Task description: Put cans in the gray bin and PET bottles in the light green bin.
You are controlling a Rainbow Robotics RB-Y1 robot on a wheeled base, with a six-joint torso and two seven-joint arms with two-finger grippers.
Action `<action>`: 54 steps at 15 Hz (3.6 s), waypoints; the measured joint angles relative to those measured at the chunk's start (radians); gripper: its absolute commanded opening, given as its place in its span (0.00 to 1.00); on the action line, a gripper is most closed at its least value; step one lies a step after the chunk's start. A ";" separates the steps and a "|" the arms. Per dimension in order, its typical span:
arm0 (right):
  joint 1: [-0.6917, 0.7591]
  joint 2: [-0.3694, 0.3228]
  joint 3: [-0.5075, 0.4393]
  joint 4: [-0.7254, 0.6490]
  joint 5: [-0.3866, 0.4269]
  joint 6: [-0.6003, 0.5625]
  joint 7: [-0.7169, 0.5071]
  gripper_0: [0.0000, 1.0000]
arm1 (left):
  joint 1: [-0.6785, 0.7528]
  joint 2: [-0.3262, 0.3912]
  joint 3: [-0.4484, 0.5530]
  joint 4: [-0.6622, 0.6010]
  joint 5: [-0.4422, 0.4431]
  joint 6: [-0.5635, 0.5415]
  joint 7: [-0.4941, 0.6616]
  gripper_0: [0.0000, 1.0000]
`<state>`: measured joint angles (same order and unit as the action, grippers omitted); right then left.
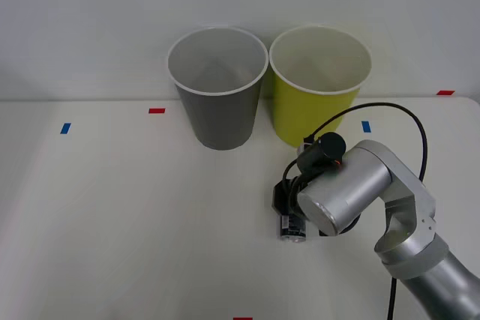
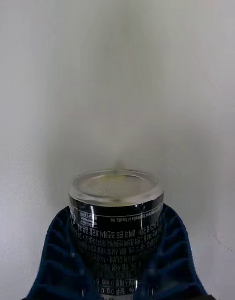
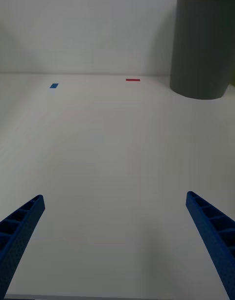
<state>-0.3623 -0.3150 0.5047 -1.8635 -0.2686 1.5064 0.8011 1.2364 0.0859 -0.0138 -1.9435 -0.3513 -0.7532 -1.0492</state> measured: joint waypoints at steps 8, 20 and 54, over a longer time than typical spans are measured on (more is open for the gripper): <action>0.007 -0.016 -0.004 -0.037 -0.024 -0.001 0.012 0.00 | 0.000 0.000 0.000 0.000 0.000 0.000 0.000 1.00; 0.216 0.011 -0.204 -0.355 -0.115 -0.126 0.412 0.00 | 0.000 0.000 0.000 0.000 0.000 0.000 0.000 1.00; -0.305 0.272 -0.344 -0.240 -0.067 -0.402 0.583 0.00 | 0.000 0.000 0.000 0.000 0.000 0.000 0.000 1.00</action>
<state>-0.6677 -0.0427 0.1606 -2.1037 -0.3351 1.1043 1.3837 1.2364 0.0859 -0.0138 -1.9435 -0.3513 -0.7532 -1.0492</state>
